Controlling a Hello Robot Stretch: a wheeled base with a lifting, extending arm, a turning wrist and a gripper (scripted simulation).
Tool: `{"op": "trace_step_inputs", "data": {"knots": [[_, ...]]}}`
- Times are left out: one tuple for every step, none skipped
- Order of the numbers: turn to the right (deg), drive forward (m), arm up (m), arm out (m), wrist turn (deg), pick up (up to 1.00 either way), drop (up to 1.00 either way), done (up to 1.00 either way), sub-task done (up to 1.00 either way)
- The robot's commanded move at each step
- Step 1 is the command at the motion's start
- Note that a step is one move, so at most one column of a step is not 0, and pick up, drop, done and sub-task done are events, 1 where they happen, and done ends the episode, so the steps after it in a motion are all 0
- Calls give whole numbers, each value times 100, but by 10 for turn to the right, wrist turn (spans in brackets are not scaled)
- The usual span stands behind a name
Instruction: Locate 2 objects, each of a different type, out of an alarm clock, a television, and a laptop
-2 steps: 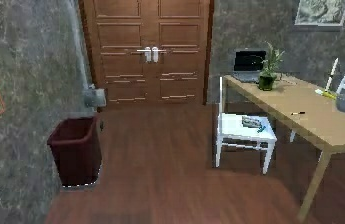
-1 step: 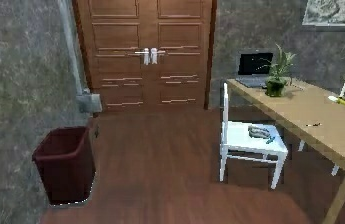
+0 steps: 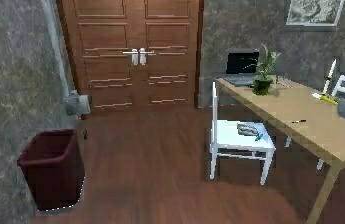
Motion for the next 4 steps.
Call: {"op": "trace_step_inputs", "data": {"knots": [[0, 100, 0, 0, 0, 0, 0, 0, 0], [120, 0, 0, 0, 0, 0, 0, 0, 0], [0, 20, 0, 0, 0, 0, 0, 0, 0], [210, 0, 0, 0, 0, 0, 0, 0, 0]]}}
